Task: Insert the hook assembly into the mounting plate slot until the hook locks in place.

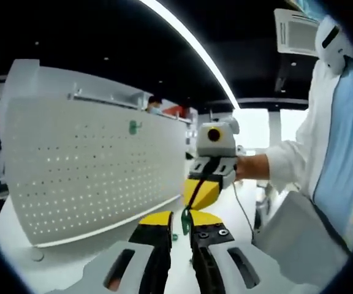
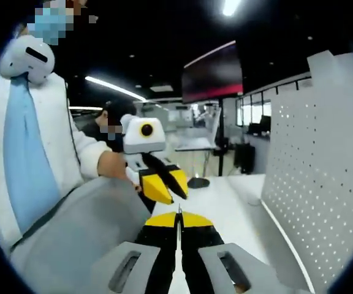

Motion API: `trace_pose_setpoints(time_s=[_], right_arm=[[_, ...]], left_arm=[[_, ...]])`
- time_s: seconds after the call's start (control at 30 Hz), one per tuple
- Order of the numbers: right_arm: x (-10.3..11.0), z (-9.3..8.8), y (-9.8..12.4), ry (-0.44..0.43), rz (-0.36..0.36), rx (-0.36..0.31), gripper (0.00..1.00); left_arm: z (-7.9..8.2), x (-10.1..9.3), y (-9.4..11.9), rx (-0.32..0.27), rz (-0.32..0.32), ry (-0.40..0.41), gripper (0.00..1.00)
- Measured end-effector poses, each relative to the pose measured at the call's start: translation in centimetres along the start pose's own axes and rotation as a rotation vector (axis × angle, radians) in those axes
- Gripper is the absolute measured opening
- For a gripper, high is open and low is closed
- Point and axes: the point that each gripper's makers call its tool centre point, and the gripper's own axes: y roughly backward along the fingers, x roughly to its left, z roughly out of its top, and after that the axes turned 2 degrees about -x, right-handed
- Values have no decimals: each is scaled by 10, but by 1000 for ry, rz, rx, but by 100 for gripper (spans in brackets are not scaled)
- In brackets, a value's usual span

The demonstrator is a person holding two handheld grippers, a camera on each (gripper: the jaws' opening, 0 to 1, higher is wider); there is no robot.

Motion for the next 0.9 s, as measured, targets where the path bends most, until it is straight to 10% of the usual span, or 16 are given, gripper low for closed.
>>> trace_pose_setpoints(time_s=[0.9], right_arm=[[16, 8, 3, -40, 85, -47, 0]], left_arm=[[-1, -20, -4, 2, -114, 31, 3]])
